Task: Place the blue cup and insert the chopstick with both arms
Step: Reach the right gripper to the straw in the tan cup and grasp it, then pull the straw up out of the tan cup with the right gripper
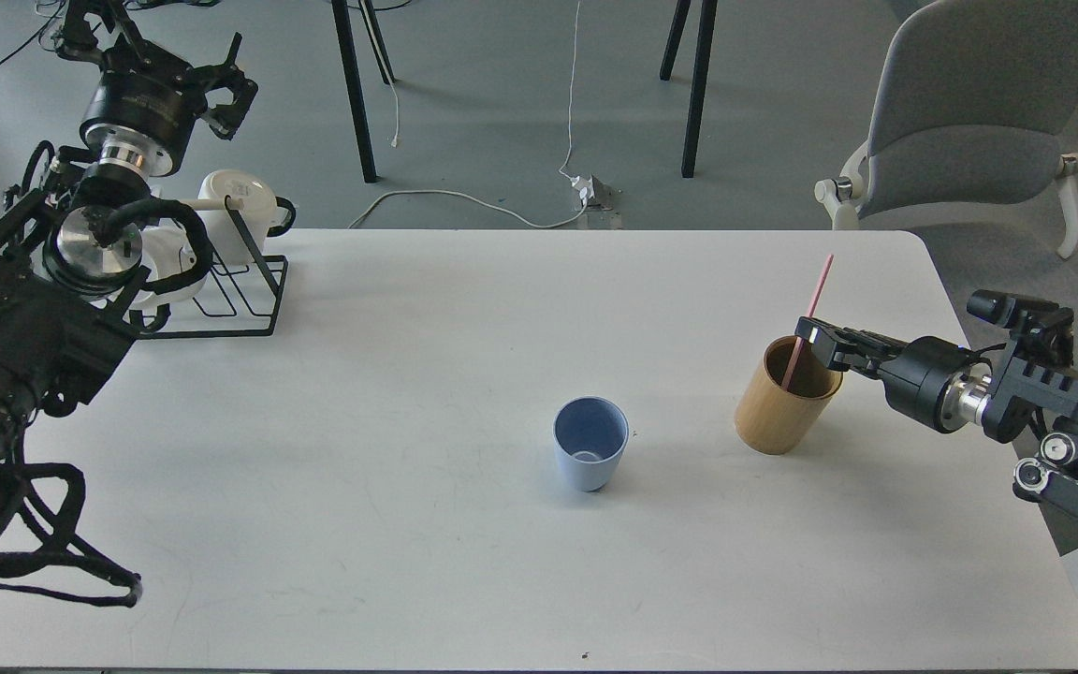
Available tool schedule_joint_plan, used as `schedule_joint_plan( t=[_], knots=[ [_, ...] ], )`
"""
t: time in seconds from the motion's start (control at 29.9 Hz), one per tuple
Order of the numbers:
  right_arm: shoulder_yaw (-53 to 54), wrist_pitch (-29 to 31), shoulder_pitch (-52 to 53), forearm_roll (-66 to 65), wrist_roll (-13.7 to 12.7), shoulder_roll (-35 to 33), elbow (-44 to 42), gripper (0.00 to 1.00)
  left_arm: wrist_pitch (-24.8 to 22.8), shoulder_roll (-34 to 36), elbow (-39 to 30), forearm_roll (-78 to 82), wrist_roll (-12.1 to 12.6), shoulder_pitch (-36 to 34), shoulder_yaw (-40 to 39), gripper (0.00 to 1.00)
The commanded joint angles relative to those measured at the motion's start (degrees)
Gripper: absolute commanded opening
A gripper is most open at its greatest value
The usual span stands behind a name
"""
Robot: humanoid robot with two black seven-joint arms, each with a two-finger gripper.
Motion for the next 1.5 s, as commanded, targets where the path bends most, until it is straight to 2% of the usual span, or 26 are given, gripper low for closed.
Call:
schedule_joint_plan(
  t=[0.0, 0.2, 0.57, 0.67, 0.9, 1.04, 1.24, 1.47],
  knots=[
    [-0.03, -0.05, 0.52, 0.0, 0.0, 0.04, -0.6, 0.07, 0.0, 0.03, 0.0, 0.0, 0.03, -0.09, 0.0, 1.0],
    [-0.03, -0.05, 0.61, 0.0, -0.08, 0.48, -0.78, 0.24, 0.0, 0.03, 0.0, 0.0, 0.03, 0.0, 0.0, 1.0],
    [-0.12, 0.04, 1.66, 0.0, -0.17, 1.88, -2.01, 0.24, 0.0, 0.82, -0.08, 0.0, 0.11, 0.0, 0.0, 1.0],
    [-0.12, -0.05, 1.84, 0.0, -0.17, 2.41, -2.09, 0.23, 0.0, 1.09, 0.0, 0.0, 0.11, 0.0, -0.09, 1.0],
    [-0.21, -0.05, 1.84, 0.09, -0.26, 2.5, -2.54, 0.08, 0.0, 1.44, -0.08, 0.0, 0.03, 0.0, -0.09, 1.0],
    [-0.21, 0.13, 2.1, 0.09, -0.08, 2.06, -0.96, 0.04, 0.0, 1.7, -0.08, 0.0, 0.03, 0.0, -0.09, 1.0],
    [-0.12, 0.39, 3.85, 0.09, -0.17, -5.49, 6.16, 0.04, 0.0, 1.79, -0.08, 0.0, 0.03, 0.0, -0.26, 1.0],
    [-0.03, 1.53, 13.33, 0.53, -0.08, -12.44, 9.5, 0.04, 0.0, 2.49, -0.08, 0.0, 0.02, 0.0, -0.26, 1.0]
  ],
)
